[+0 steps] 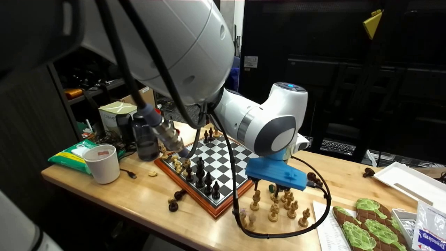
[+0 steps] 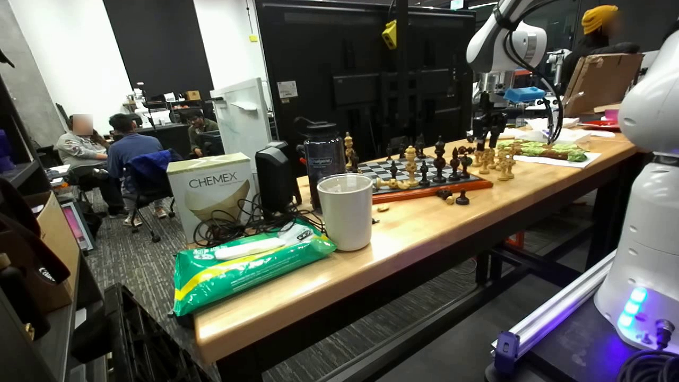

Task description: Put one of the beige chess pieces on the chess board

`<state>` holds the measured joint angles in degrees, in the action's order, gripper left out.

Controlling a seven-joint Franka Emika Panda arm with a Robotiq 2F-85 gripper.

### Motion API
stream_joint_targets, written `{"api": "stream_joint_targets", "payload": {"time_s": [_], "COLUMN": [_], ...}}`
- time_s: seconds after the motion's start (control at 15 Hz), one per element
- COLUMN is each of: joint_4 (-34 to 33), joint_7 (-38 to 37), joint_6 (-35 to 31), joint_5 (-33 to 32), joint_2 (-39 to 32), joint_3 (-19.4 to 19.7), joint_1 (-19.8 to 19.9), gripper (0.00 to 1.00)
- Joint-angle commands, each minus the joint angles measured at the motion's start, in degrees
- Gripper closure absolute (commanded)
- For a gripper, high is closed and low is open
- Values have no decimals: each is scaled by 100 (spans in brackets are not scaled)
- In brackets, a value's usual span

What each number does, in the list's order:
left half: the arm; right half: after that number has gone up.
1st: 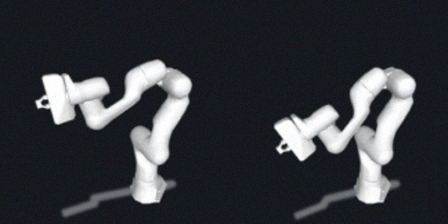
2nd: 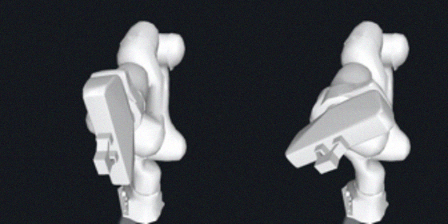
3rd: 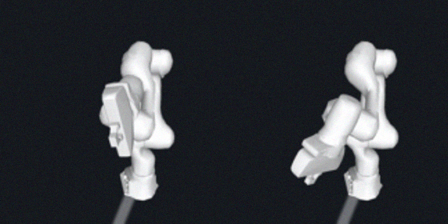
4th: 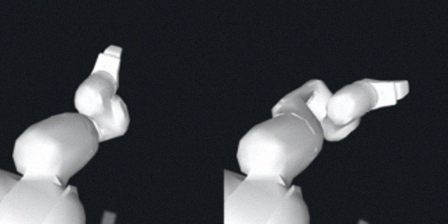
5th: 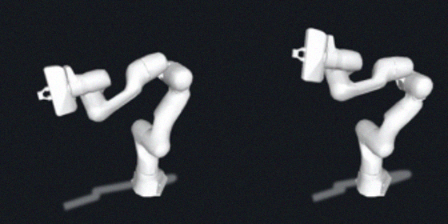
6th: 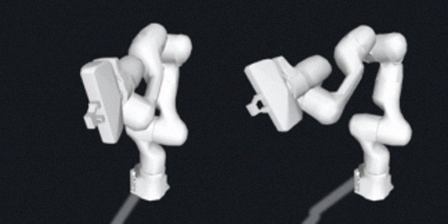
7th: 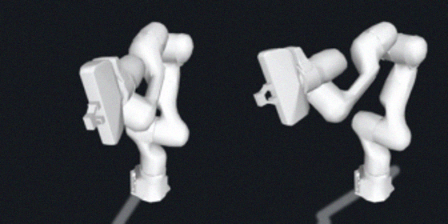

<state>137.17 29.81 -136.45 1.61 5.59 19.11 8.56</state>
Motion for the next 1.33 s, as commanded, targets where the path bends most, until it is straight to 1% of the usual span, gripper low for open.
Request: {"api": "stream_joint_targets", "payload": {"time_s": [0.0,0.13,0.27,0.8,0.87,0.93,1.07,1.27], "joint_4": [84,89,125,206,195,171,91,-72], "joint_7": [108,90,65,13,-10,-57,-123,-127], "joint_6": [-62,-75,-84,-71,-49,-33,7,85], "joint_5": [115,103,79,4,-42,-108,-232,-305], "joint_2": [8,18,26,77,91,93,92,76], "joint_3": [-122,-134,-151,-194,-212,-237,-289,-358], "joint_1": [131,130,135,155,151,147,137,117], "gripper": [68,85,100,100,81,73,64,42]}}
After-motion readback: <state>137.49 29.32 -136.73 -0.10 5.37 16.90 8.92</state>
